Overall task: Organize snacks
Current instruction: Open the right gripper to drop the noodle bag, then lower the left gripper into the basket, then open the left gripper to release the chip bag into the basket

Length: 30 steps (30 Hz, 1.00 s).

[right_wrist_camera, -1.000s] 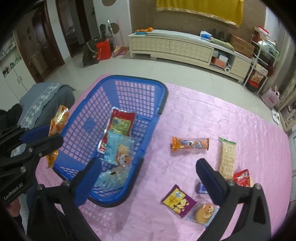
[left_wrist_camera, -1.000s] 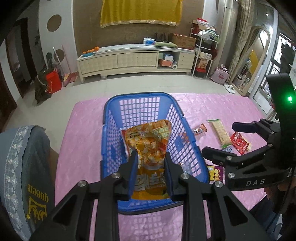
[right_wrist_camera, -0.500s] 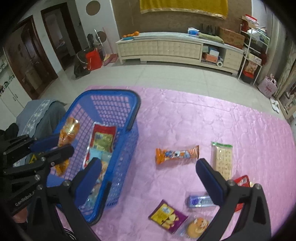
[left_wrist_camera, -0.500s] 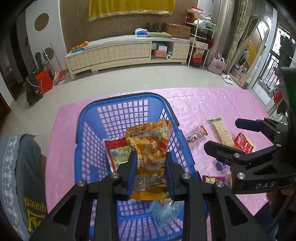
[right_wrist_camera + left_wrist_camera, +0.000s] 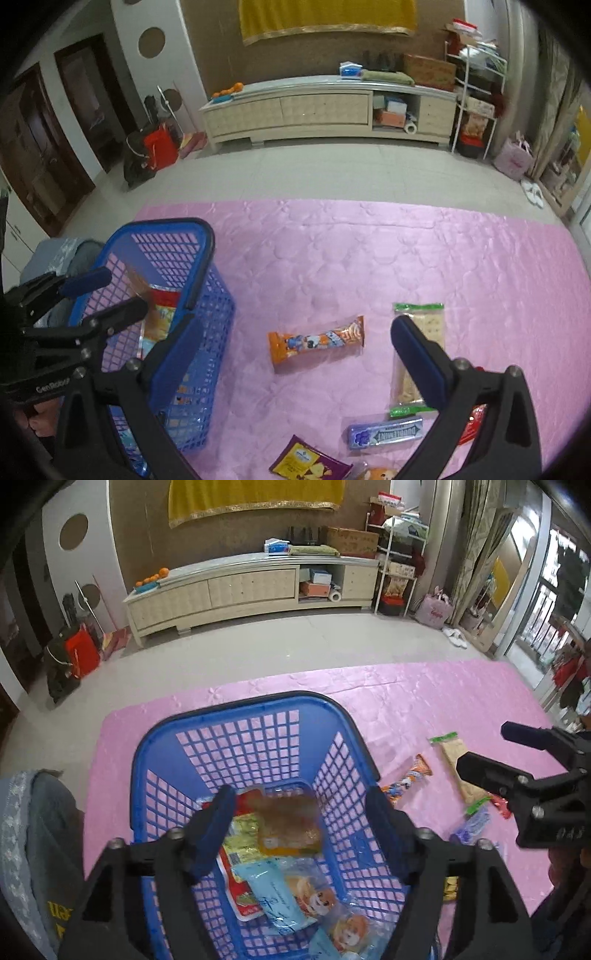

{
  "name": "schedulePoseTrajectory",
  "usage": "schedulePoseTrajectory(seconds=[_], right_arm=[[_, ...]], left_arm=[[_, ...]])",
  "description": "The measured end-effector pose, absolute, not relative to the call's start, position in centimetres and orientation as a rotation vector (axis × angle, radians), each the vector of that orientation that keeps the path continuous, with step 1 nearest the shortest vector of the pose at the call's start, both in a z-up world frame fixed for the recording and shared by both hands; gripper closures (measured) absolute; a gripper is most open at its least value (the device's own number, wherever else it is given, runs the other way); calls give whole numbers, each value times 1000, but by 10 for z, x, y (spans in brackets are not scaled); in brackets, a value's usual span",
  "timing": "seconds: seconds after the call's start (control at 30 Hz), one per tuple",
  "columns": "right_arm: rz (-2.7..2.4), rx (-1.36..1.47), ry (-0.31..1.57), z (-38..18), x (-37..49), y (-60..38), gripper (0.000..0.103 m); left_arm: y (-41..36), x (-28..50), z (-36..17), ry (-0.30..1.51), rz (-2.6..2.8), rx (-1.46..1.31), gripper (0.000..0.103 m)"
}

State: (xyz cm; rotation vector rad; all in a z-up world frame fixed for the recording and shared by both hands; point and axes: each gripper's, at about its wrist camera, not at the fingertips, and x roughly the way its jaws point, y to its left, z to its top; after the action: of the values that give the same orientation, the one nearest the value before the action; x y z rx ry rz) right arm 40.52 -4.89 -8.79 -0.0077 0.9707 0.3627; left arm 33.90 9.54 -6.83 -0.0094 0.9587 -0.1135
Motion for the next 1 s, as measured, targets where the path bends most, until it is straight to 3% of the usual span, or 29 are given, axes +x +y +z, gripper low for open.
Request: schedulePoseTrajectory(seconds=[0.63, 1.0], right_arm=[[335, 1, 920, -39, 345, -102, 0], [282, 1, 926, -40, 309, -140, 0]], left_arm=[[38, 274, -19, 886, -214, 32, 24], [8, 241, -18, 870, -252, 33, 24]])
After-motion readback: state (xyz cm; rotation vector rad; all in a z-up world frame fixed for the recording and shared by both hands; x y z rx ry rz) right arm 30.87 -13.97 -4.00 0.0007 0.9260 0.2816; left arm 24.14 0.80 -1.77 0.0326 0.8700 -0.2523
